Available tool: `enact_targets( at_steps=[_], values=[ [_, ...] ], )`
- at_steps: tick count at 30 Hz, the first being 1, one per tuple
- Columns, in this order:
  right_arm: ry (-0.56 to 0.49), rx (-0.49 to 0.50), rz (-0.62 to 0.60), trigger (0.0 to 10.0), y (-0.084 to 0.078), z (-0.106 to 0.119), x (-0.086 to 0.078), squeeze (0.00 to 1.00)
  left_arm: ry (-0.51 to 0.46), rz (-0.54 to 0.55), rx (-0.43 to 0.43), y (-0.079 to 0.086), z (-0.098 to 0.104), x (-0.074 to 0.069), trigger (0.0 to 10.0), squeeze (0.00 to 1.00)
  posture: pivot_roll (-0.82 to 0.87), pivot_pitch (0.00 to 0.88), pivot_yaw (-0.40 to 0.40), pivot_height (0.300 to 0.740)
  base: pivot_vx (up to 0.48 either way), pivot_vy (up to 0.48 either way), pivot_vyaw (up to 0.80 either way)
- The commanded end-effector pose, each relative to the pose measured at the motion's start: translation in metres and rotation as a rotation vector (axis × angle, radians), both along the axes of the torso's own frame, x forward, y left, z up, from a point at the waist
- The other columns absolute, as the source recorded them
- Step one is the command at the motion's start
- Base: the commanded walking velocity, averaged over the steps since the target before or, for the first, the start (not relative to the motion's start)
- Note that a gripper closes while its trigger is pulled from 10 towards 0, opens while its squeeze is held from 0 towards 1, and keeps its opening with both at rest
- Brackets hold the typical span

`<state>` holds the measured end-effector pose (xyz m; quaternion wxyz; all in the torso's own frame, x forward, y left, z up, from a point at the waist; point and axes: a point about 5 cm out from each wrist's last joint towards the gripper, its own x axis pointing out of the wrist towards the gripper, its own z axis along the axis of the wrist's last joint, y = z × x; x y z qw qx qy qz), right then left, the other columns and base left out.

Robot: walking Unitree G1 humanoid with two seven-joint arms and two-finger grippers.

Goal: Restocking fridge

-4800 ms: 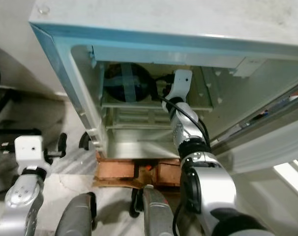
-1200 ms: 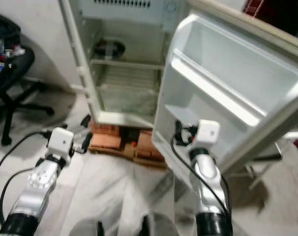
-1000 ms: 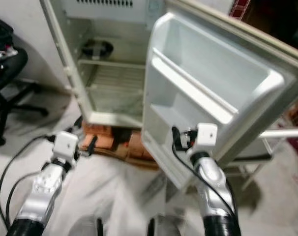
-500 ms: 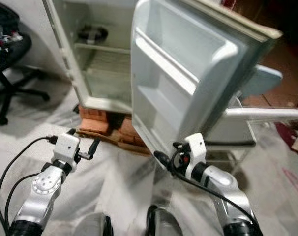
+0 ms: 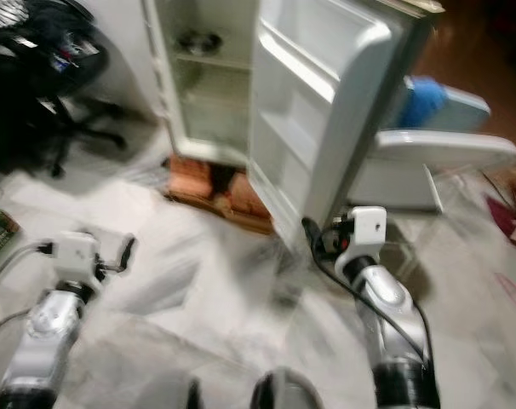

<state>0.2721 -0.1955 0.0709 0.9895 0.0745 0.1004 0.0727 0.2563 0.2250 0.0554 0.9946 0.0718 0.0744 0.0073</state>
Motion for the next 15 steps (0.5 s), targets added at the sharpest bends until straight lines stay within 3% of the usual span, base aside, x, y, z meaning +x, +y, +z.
enact_targets(
  at_steps=[1, 7, 12, 15],
  values=[
    [-0.082, -0.024, -0.061, 10.0, 0.0, 0.015, 0.006, 0.0, -0.028, 0.044, -0.006, 0.007, 0.007, -0.001, 10.0, 0.0, 0.04, 0.123, -0.035, 0.74, 0.0, 0.0, 0.56],
    [-0.108, -0.022, -0.153, 10.0, 0.005, 0.019, 0.005, 0.0, -0.05, 0.025, -0.024, 0.0, 0.009, -0.009, 10.0, 0.0, 0.04, 0.124, -0.034, 0.74, 0.0, 0.0, 0.59],
    [-0.103, -0.015, -0.166, 10.0, 0.012, 0.015, 0.005, 0.0, -0.048, 0.007, -0.053, -0.006, 0.009, -0.01, 10.0, 0.0, 0.04, 0.119, -0.032, 0.74, 0.0, 0.0, 0.0],
    [-0.118, -0.009, -0.169, 10.0, 0.014, 0.017, 0.006, 0.0, -0.062, 0.003, -0.061, -0.007, 0.013, -0.009, 10.0, 0.0, 0.04, 0.121, -0.032, 0.74, 0.275, 0.0, 0.0]
  ],
)
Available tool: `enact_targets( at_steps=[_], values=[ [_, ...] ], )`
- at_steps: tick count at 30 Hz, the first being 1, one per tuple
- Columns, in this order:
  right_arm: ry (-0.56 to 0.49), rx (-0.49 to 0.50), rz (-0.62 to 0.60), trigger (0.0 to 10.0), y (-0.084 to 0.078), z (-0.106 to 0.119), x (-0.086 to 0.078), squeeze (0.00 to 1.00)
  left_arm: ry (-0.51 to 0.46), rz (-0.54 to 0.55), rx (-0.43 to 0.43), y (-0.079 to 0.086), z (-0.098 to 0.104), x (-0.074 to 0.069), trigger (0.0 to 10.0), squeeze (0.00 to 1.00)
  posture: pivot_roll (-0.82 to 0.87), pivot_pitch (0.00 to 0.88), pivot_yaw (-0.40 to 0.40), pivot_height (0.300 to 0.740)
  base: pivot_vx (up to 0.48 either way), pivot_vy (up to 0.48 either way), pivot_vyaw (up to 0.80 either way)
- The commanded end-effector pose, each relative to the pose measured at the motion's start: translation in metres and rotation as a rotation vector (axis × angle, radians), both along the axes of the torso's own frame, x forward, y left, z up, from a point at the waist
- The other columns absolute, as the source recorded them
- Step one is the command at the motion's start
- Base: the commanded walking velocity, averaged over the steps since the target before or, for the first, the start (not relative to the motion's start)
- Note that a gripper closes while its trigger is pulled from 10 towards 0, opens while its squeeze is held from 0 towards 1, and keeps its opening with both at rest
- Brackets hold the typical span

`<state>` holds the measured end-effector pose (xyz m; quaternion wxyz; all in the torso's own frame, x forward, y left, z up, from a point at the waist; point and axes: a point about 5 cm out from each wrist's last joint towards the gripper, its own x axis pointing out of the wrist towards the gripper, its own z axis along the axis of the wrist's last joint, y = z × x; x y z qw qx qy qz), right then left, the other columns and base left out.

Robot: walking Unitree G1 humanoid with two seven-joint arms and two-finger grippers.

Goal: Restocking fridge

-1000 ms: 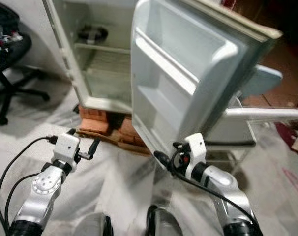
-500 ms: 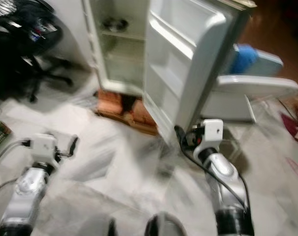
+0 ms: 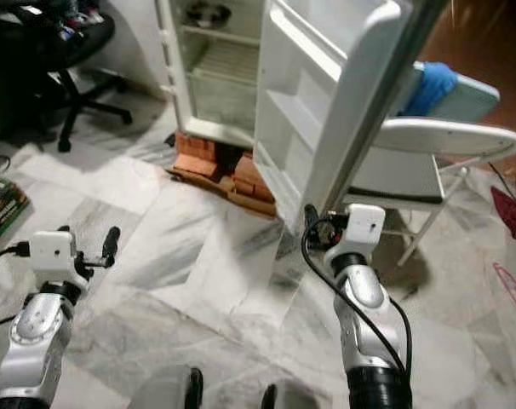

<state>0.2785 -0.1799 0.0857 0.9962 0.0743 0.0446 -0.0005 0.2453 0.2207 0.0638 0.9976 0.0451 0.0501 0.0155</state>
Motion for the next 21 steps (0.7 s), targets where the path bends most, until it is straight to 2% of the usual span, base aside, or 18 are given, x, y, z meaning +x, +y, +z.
enact_targets(
  at_steps=[1, 4, 12, 21],
  values=[
    [-0.021, -0.003, -0.016, 10.0, -0.0011, 0.0035, 0.0005, 0.0, -0.015, -0.015, -0.007, -0.0026, 0.0053, 0.0028, 10.0, 0.0, 0.04, 0.12, -0.032, 0.74, 0.296, 0.0, 0.45],
    [-0.025, -0.004, -0.025, 10.0, -0.0003, 0.0051, 0.003, 0.0, -0.017, -0.017, -0.004, -0.0025, 0.0059, 0.0046, 10.0, 0.0, 0.04, 0.119, -0.032, 0.74, 0.328, 0.0, 0.44],
    [-0.045, -0.022, -0.039, 10.0, 0.0004, 0.0094, 0.0064, 0.0, -0.018, -0.03, -0.004, -0.0031, 0.0064, 0.0067, 10.0, 0.0, 0.04, 0.117, -0.031, 0.74, 0.356, 0.0, 0.0],
    [-0.046, -0.05, -0.065, 10.0, -0.001, 0.0092, 0.007, 0.0, -0.017, -0.046, -0.01, -0.0074, 0.0055, 0.0059, 10.0, 0.0, 0.04, 0.121, -0.034, 0.74, 0.467, 0.0, 0.0]
  ],
)
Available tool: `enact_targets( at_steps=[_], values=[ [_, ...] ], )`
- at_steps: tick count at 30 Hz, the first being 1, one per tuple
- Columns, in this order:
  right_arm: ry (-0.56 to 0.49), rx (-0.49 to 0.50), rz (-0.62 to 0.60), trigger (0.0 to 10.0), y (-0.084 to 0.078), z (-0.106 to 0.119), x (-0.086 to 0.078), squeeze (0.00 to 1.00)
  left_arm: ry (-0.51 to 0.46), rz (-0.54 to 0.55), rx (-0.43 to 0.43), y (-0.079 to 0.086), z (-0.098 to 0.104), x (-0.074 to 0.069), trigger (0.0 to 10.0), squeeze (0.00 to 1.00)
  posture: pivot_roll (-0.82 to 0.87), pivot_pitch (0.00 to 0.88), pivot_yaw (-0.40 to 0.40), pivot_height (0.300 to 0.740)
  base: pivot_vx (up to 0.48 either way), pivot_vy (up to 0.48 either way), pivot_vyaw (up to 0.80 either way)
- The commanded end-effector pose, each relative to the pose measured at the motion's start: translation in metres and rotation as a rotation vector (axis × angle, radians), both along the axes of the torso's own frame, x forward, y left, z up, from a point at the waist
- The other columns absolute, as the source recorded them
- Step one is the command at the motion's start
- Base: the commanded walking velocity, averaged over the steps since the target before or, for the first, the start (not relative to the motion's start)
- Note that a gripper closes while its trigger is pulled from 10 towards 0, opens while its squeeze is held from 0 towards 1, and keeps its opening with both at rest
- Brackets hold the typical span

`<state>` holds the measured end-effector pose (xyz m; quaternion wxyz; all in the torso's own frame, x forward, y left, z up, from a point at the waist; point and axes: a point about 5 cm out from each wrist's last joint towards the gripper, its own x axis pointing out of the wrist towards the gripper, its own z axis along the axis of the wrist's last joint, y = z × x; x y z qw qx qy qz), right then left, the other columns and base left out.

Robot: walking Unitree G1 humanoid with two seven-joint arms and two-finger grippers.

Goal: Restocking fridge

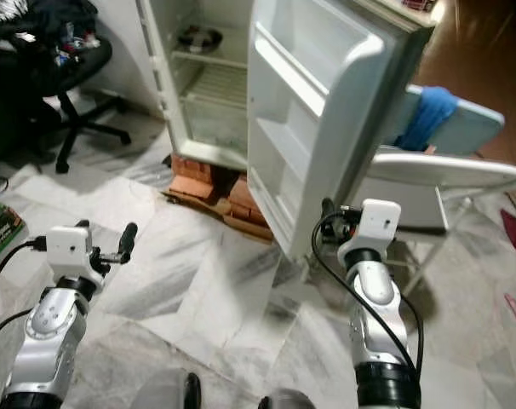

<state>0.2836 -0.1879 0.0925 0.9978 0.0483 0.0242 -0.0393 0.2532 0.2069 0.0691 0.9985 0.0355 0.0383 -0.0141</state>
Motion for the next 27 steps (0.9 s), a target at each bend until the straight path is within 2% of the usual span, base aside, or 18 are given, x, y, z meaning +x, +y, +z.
enact_targets(
  at_steps=[1, 10, 15, 25, 27],
  values=[
    [-0.011, 0.006, 0.013, 10.0, 0.007, 0.003, 0.002, 0.0, 0.005, 0.014, 0.011, 0.006, 0.0, -0.002, 10.0, 0.0, 0.04, 0.121, -0.034, 0.74, 0.48, 0.0, 0.0],
    [-0.028, -0.004, 0.004, 10.0, 0.006, 0.007, 0.006, 0.0, 0.019, 0.008, 0.008, 0.005, -0.003, -0.004, 10.0, 0.0, 0.03, 0.125, -0.035, 0.74, 0.445, 0.0, 0.0],
    [-0.034, -0.007, -0.007, 10.0, 0.002, 0.009, 0.007, 0.0, 0.052, 0.002, 0.002, 0.004, -0.008, -0.006, 10.0, 0.0, 0.03, 0.125, -0.035, 0.74, 0.0, 0.0, 0.0],
    [-0.028, -0.006, -0.013, 10.0, 0.001, 0.006, 0.005, 0.0, 0.06, -0.009, 0.012, 0.003, -0.01, -0.008, 10.0, 0.0, 0.04, 0.122, -0.03, 0.74, 0.0, 0.0, 0.0],
    [-0.037, -0.003, -0.005, 10.0, -0.001, 0.009, 0.009, 0.0, 0.072, -0.014, 0.014, 0.004, -0.011, -0.009, 10.0, 0.0, 0.04, 0.125, -0.026, 0.74, 0.0, 0.0, 0.0]
  ],
)
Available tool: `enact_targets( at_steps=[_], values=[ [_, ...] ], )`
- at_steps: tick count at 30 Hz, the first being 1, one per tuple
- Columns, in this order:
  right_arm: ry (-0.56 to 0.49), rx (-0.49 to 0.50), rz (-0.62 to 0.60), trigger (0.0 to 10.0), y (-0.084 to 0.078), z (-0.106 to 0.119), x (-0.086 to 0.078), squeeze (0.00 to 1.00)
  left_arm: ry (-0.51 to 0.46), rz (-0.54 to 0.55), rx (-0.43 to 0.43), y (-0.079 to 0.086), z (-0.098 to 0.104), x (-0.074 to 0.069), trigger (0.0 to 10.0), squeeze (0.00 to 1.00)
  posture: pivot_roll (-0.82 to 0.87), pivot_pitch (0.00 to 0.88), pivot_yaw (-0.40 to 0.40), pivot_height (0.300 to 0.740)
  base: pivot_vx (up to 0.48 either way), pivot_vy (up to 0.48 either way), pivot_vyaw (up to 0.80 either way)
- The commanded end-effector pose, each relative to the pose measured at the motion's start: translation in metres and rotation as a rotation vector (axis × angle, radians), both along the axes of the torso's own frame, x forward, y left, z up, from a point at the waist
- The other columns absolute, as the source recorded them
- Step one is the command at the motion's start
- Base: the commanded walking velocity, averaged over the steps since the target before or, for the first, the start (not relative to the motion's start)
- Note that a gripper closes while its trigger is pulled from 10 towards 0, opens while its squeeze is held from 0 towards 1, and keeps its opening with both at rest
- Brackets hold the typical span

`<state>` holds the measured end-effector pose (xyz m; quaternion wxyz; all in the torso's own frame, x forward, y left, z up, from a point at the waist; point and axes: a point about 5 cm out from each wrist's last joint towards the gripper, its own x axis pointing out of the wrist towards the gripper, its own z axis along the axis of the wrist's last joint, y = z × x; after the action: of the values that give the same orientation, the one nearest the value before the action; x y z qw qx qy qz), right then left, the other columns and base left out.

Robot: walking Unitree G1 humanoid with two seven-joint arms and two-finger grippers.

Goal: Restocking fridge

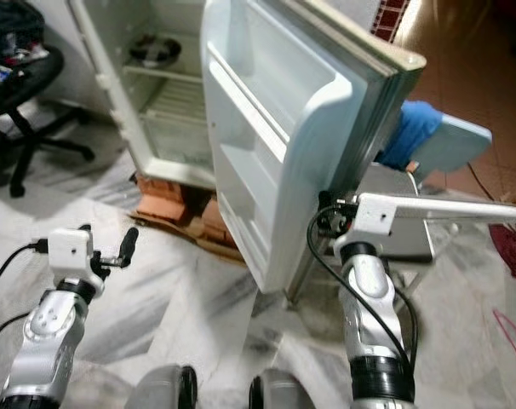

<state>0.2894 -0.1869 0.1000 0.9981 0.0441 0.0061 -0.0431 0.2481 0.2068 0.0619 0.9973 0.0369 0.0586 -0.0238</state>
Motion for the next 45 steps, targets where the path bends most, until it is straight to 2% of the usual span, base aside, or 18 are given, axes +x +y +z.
enact_targets(
  at_steps=[1, 2, 6, 7, 8, 12, 13, 15, 19, 20, 21, 24, 29, 31, 33, 37, 39, 45],
  values=[
    [-0.007, 0.013, 0.011, 10.0, -0.004, 0.004, 0.006, 0.0, 0.042, -0.005, 0.008, 0.004, -0.005, -0.005, 10.0, 0.0, 0.04, 0.125, -0.026, 0.74, 0.0, 0.0, 0.0],
    [-0.007, 0.013, 0.011, 10.0, -0.004, 0.004, 0.006, 0.0, 0.042, -0.005, 0.008, 0.004, -0.005, -0.005, 10.0, 0.0, 0.04, 0.125, -0.026, 0.74, 0.0, 0.0, 0.0],
    [-0.087, 0.101, 0.079, 10.0, -0.007, 0.029, 0.029, 0.0, 0.12, -0.036, 0.004, 0.011, -0.02, -0.035, 10.0, 0.0, 0.05, 0.13, -0.018, 0.74, 0.0, 0.0, 0.0],
    [-0.087, 0.101, 0.079, 10.0, -0.007, 0.029, 0.029, 0.0, 0.12, -0.036, 0.004, 0.011, -0.02, -0.035, 10.0, 0.0, 0.05, 0.13, -0.018, 0.74, 0.0, 0.0, 0.0],
    [-0.106, 0.118, 0.108, 10.0, -0.003, 0.035, 0.035, 0.0, 0.142, -0.027, 0.015, 0.012, -0.026, -0.046, 10.0, 0.0, 0.06, 0.131, -0.021, 0.74, 0.0, 0.0, 0.0],
    [-0.146, 0.227, 0.269, 10.0, 0.018, 0.05, 0.039, 0.0, 0.168, -0.018, 0.022, 0.009, -0.033, -0.061, 10.0, 0.0, 0.08, 0.131, -0.03, 0.74, 0.0, 0.0, 0.0],
    [-0.151, 0.323, 0.436, 10.0, 0.034, 0.057, 0.031, 0.0, 0.167, -0.005, 0.021, 0.009, -0.033, -0.063, 10.0, 0.0, 0.09, 0.13, -0.037, 0.74, 0.0, 0.0, 0.0],
    [-0.155, 0.439, 0.681, 10.0, 0.054, 0.066, 0.013, 0.0, 0.163, 0.013, 0.021, 0.01, -0.034, -0.064, 10.0, 0.0, 0.1, 0.129, -0.043, 0.74, 0.0, 0.0, 0.0],
    [-0.114, 0.447, 0.797, 10.0, 0.055, 0.059, -0.002, 0.0, 0.162, 0.019, 0.02, 0.011, -0.033, -0.064, 10.0, 0.0, 0.09, 0.13, -0.048, 0.74, 0.0, 0.0, 0.0],
    [-0.026, 0.433, 0.832, 10.0, 0.044, 0.039, -0.012, 0.0, 0.164, 0.018, 0.02, 0.013, -0.033, -0.064, 10.0, 0.0, 0.09, 0.135, -0.041, 0.74, 0.0, 0.0, 0.0],
    [0.004, 0.441, 0.841, 10.0, 0.039, 0.032, -0.014, 0.0, 0.165, 0.015, 0.02, 0.013, -0.032, -0.064, 10.0, 0.0, 0.09, 0.135, -0.039, 0.74, 0.0, 0.0, 0.0],
    [0.058, 0.403, 0.813, 10.0, 0.026, 0.016, -0.017, 0.0, 0.166, 0.005, 0.024, 0.014, -0.03, -0.063, 10.0, 0.0, 0.08, 0.138, -0.028, 0.74, 0.0, 0.0, 0.0],
    [0.107, 0.376, 0.758, 10.0, 0.019, -0.001, -0.02, 0.0, 0.164, -0.01, 0.033, 0.014, -0.028, -0.061, 10.0, 0.0, 0.08, 0.141, -0.019, 0.74, 0.0, 0.0, 0.0],
    [0.148, 0.342, 0.664, 10.0, 0.014, -0.013, -0.018, 0.0, 0.167, -0.005, 0.038, 0.016, -0.028, -0.057, 10.0, 0.0, 0.08, 0.144, -0.02, 0.74, 0.0, 0.0, 0.0],
    [0.17, 0.272, 0.498, 10.0, 0.008, -0.02, -0.013, 0.0, 0.173, 0.035, 0.037, 0.023, -0.027, -0.05, 10.0, 0.0, 0.07, 0.149, -0.026, 0.74, 0.0, 0.0, 0.0],
    [0.153, 0.229, 0.386, 10.0, 0.01, -0.021, -0.011, 0.0, 0.15, 0.055, 0.045, 0.029, -0.02, -0.039, 10.0, 0.0, 0.08, 0.148, -0.03, 0.74, 0.0, 0.0, 0.0],
    [0.113, 0.139, 0.281, 10.0, 0.016, -0.015, -0.014, 0.0, 0.112, 0.054, 0.037, 0.028, -0.011, -0.027, 10.0, 0.0, 0.07, 0.149, -0.026, 0.74, 0.0, 0.456, 0.0],
    [0.046, 0.089, 0.203, 10.0, 0.016, -0.006, -0.02, 0.0, 0.075, 0.022, 0.029, 0.02, -0.002, -0.021, 10.0, 0.0, 0.07, 0.139, -0.009, 0.74, 0.0, 0.479, -0.17]
  ],
)
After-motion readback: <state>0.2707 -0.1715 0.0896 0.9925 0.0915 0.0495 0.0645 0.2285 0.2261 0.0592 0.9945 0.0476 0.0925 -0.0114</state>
